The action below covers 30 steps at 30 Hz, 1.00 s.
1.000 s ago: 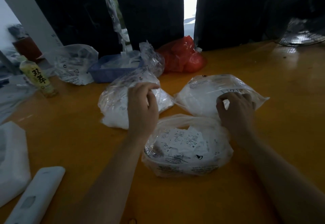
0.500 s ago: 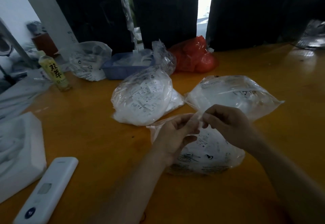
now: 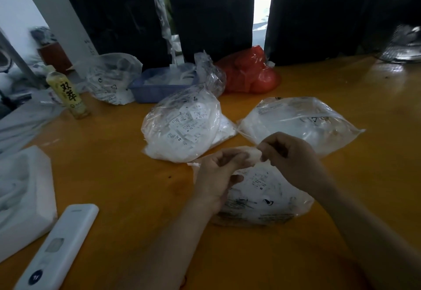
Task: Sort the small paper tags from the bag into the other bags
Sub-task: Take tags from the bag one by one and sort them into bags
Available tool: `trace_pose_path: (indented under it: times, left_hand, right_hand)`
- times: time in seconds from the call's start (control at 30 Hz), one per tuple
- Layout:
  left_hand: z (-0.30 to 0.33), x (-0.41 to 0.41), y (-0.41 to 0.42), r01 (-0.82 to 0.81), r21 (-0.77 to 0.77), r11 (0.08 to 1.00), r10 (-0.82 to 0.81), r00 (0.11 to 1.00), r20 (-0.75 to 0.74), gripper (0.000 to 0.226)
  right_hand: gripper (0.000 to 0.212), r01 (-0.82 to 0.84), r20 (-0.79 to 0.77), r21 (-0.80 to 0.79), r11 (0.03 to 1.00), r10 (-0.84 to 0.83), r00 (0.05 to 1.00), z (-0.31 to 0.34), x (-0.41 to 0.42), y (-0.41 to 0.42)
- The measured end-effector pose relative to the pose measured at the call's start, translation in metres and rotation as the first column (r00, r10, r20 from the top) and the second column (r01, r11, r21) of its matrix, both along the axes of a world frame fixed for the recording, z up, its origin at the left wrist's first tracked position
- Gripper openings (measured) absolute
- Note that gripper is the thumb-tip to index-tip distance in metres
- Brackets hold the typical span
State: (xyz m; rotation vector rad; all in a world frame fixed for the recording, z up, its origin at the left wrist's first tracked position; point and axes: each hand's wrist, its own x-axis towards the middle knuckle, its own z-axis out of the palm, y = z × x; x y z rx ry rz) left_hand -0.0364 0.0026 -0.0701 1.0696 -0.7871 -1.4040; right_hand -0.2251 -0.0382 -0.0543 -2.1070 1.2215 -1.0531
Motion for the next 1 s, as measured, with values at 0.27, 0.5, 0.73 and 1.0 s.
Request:
trace_pose_path:
  times: [0.27, 0.5, 0.73, 1.0]
  left_hand:
    - [-0.004, 0.006, -0.002, -0.044, 0.054, 0.998, 0.06, 0.939, -0.338, 0.029]
    - [-0.006, 0.004, -0.003, -0.066, 0.059, 0.996, 0.081, 0.944, -0.32, 0.026]
    - [-0.003, 0.006, -0.002, -0.009, 0.068, 0.998, 0.031, 0.94, -0.339, 0.014]
    - [-0.004, 0.004, -0.004, -0.015, 0.059, 0.998, 0.035, 0.931, -0.363, 0.015]
  right_hand:
    - [0.036, -0.229, -0.583, 0.143, 0.963, 0.269, 0.767, -0.008, -0.018, -0.006]
    - [0.015, -0.233, -0.449, 0.142, 0.962, 0.272, 0.851, -0.001, -0.021, -0.007]
    - [0.021, -0.24, -0.424, 0.174, 0.955, 0.292, 0.857, 0.005, -0.026, -0.007]
    - [0.012, -0.252, -0.471, 0.195, 0.948, 0.316, 0.823, 0.004, -0.026, -0.008]
